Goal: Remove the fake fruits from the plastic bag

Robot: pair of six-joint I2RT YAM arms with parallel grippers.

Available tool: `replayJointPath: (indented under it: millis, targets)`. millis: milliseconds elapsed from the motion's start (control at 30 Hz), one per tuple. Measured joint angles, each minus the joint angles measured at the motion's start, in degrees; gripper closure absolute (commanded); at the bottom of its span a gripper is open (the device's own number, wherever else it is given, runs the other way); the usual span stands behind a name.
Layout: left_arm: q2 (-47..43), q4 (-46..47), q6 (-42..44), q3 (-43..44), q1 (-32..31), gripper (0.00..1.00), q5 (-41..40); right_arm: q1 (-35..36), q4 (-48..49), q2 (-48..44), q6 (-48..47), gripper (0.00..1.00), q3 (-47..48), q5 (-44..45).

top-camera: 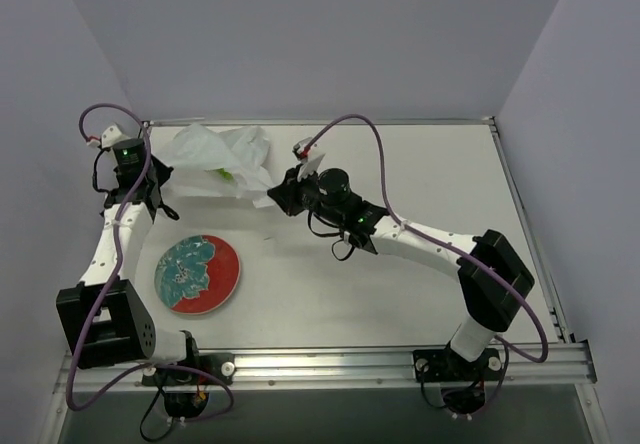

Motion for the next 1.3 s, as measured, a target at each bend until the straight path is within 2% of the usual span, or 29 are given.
replayJointPath:
  millis: [267, 433, 500, 533, 567, 667, 833, 933, 1100, 1300]
  targets:
    - [1.3, -3.1, 0.1, -0.8, 0.7, 0.98, 2.5, 8.3, 0.0, -1.2, 3.5, 1.00, -9.6, 2.9]
    - [-2.4, -3.5, -0.2, -2.3, 0.7, 0.98, 5.0, 14.7, -1.7, -7.7, 4.1, 1.00, -15.6, 6.7]
    - [-5.4, -3.4, -0.7, -4.0, 0.7, 0.98, 5.9, 16.8, -2.9, -11.3, 4.3, 0.66, -16.5, 8.3]
    - [-6.8, -3.4, -1.1, -4.8, 0.7, 0.98, 6.4, 17.5, -3.5, -12.9, 4.4, 0.46, -16.5, 9.2]
    - [-8.1, -3.3, -1.5, -5.6, 0.7, 0.98, 7.0, 17.8, -4.3, -14.2, 4.4, 0.20, -16.2, 10.1]
    - [-10.0, -2.5, -2.8, -7.8, 0.7, 0.98, 8.7, 15.4, -7.7, -16.1, 3.4, 0.08, -13.5, 11.1]
    - [-10.2, -2.8, -4.0, -10.4, 0.7, 0.98, 11.0, -0.5, -10.3, -15.9, 4.8, 0.08, -10.5, 6.5]
    - [-10.3, -2.7, -4.5, -10.4, 0.7, 0.98, 12.4, -8.2, -9.8, -12.1, 7.6, 0.08, -7.4, 7.4]
    - [-10.7, -2.1, -5.4, -10.4, 0.7, 0.98, 14.9, -12.2, -6.5, 5.3, 14.5, 0.08, 4.8, 11.3]
    - [-12.4, -1.4, -6.1, -10.4, 0.7, 0.98, 16.3, -15.5, -2.2, 24.0, 28.4, 0.08, 14.1, 13.4]
